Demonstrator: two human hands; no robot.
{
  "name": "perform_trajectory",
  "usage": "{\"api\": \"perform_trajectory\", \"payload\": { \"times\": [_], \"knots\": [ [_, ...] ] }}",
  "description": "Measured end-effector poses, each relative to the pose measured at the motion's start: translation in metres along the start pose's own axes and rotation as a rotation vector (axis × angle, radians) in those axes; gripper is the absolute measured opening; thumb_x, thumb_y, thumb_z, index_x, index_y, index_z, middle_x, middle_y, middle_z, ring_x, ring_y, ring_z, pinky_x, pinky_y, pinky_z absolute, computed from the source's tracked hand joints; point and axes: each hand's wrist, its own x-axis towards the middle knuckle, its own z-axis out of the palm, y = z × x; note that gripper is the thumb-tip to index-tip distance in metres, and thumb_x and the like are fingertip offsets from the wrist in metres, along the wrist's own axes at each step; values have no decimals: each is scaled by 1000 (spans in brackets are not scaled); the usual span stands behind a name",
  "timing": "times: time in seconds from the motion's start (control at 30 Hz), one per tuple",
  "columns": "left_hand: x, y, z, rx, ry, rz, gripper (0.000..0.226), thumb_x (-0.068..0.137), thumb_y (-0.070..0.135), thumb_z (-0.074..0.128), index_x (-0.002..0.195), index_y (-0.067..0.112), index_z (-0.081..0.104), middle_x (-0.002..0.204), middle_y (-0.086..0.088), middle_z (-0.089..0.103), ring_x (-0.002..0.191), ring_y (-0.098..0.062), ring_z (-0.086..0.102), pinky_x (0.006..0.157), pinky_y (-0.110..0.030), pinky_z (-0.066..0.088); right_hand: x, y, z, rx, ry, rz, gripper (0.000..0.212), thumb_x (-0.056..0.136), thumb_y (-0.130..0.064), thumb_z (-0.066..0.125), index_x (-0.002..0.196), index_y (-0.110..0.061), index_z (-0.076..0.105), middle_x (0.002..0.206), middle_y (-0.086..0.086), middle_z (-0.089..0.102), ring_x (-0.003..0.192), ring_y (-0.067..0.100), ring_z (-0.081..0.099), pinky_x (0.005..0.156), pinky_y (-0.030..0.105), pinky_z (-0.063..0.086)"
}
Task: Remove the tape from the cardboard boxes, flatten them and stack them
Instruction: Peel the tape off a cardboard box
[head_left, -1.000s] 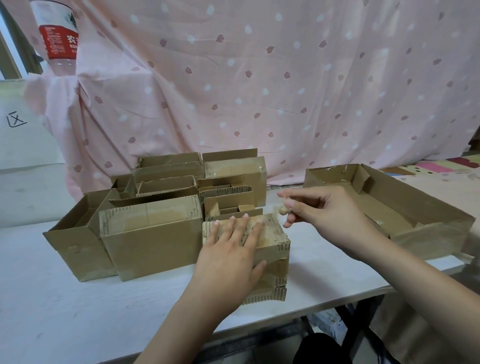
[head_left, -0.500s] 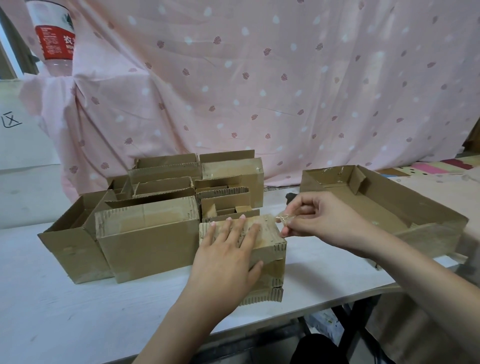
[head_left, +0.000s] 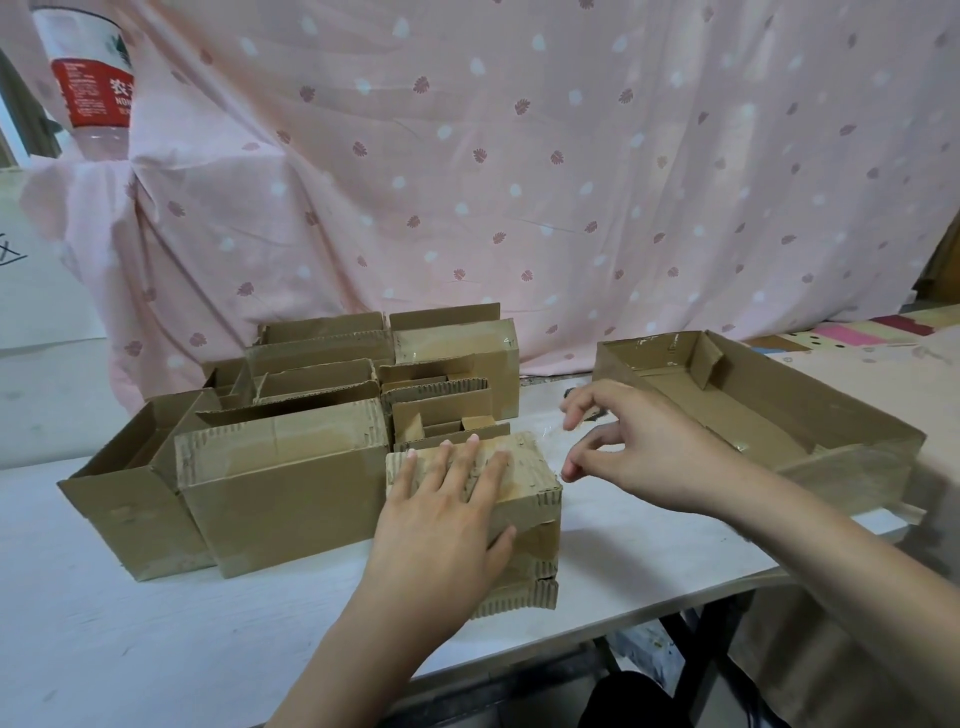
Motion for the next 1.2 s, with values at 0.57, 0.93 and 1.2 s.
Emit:
{"api": "perform_trajectory", "payload": {
  "times": [0.57, 0.93, 1.2],
  "knots": [
    [-1, 0, 0, 15, 3, 1, 69, 100, 60, 17, 156, 32, -11, 166, 2, -9, 153, -21, -7, 123, -47, -2, 10, 18, 2, -221, 94, -50, 14, 104, -29, 47, 95, -27, 57, 95, -12, 73, 94, 1, 65, 77, 22, 52],
    [-1, 1, -2, 5, -9, -4, 70, 100, 59, 22, 156, 32, -10, 166, 2, -9, 153, -20, -7, 123, -48, -3, 8, 13, -1, -140, 81, -59, 13, 94, -26, 68, 81, -27, 71, 82, -13, 64, 73, 4, 62, 64, 11, 42],
    [-1, 2, -4, 17, -10, -3, 70, 101, 58, 22, 157, 31, -9, 166, 2, -9, 153, -20, -6, 123, -48, -2, 4, 4, 2, 76, 27, -112, 39, 99, -8, 53, 118, -39, 66, 90, -1, 63, 79, 8, 71, 60, 27, 48]
  ]
}}
